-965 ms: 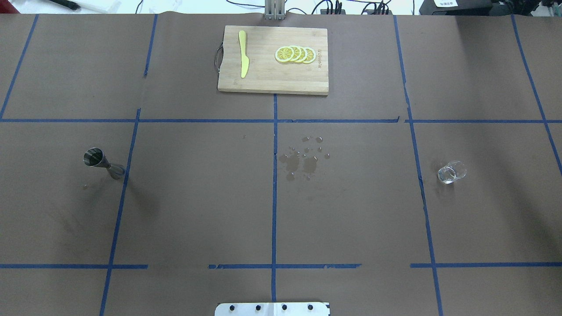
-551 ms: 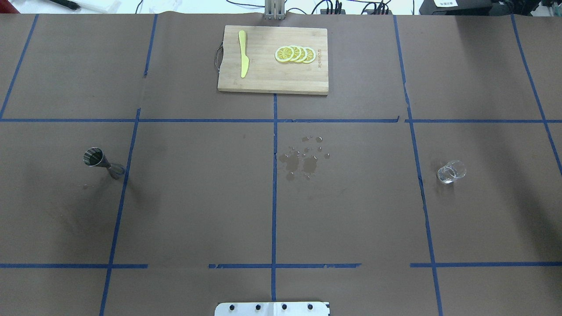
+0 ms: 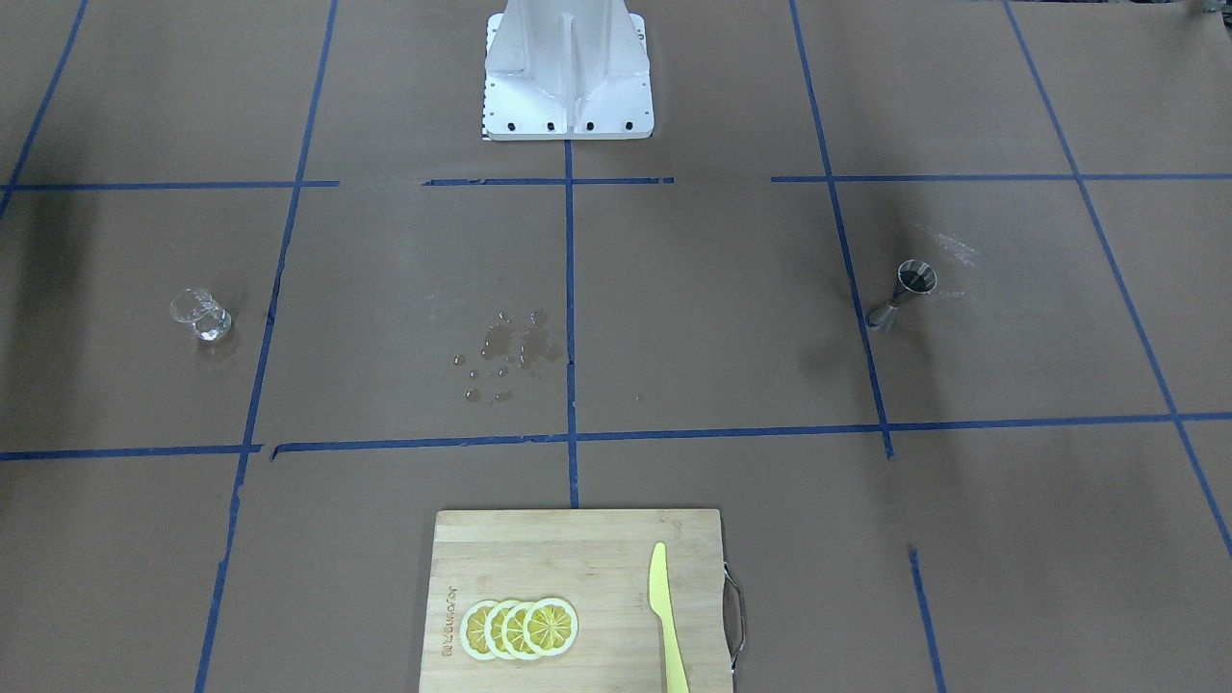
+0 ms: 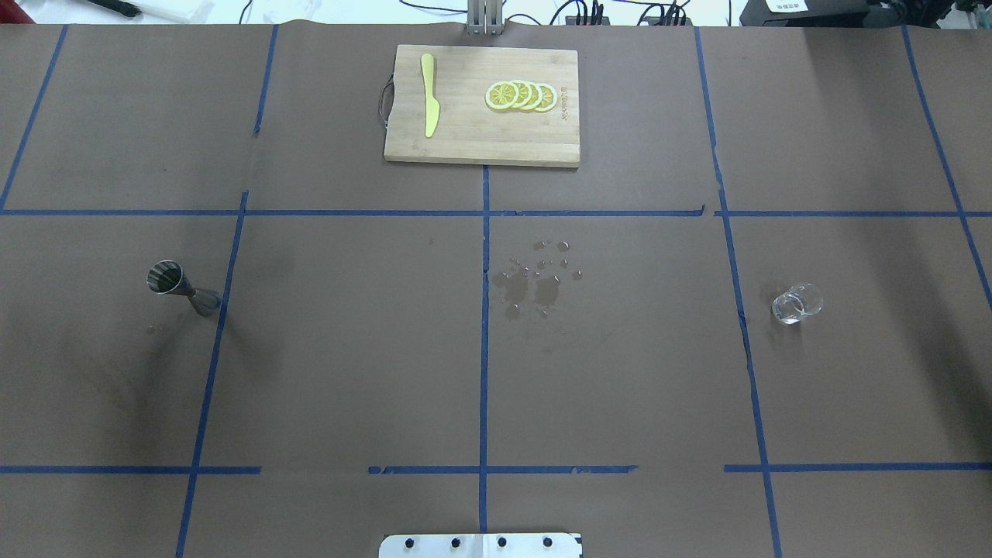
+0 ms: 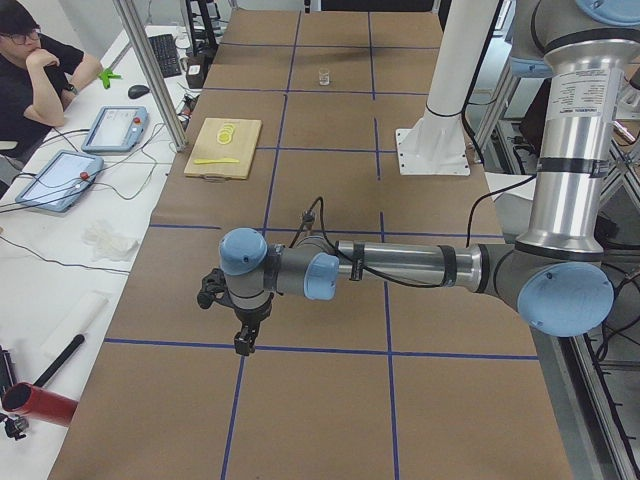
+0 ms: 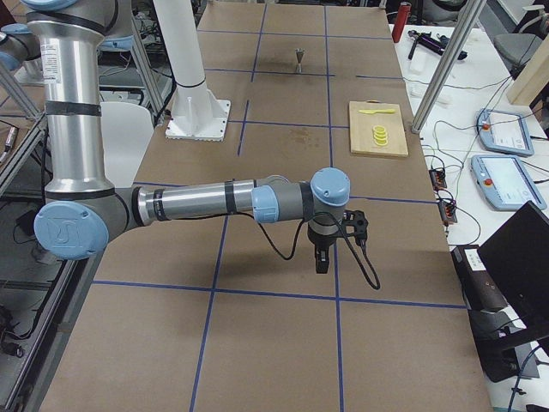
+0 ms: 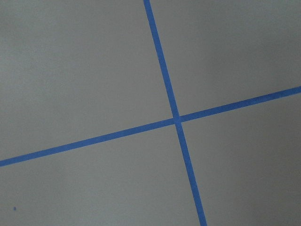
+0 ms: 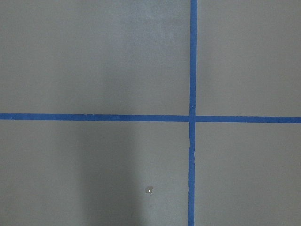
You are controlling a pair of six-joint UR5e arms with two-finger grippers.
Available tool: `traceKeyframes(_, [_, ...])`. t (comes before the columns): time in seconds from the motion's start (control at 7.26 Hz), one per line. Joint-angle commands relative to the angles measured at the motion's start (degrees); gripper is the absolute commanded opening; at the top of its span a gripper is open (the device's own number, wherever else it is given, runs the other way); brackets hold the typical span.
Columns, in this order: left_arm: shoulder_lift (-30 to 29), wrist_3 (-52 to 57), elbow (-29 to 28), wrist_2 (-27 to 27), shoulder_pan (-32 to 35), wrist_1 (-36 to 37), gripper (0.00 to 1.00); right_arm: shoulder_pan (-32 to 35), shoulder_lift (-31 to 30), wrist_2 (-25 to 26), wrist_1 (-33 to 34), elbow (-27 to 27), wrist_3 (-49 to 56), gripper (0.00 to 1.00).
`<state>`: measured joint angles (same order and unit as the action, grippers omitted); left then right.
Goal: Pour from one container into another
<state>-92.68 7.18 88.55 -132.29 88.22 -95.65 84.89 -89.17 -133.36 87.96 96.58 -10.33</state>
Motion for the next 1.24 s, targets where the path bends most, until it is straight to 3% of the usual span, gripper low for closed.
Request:
traceKeyframes(0.0, [2.2,-1.3,0.0,-4.3,1.0,0.0,1.00,0.0,0.0,-0.3,-0.9,-1.0,-1.1,1.00])
traceKeyframes(0.28, [2.2,-7.2,0.5,-4.3,1.6,-0.2,1.00,0.1,-0.1,-0.9,-0.9,-1.3,-1.3,1.00])
traceKeyframes(0.83, [2.3,-7.4,0.5,-4.0,1.8,-1.6,1.00,3.2,-1.4,-1.5,-1.2,-2.2,-3.9,1.00])
traceKeyframes(1.1, [2.3,-7.4,0.5,-4.0,1.8,-1.6,1.00,3.9,-2.6,-1.5,-9.7,-6.9,-4.0,1.00])
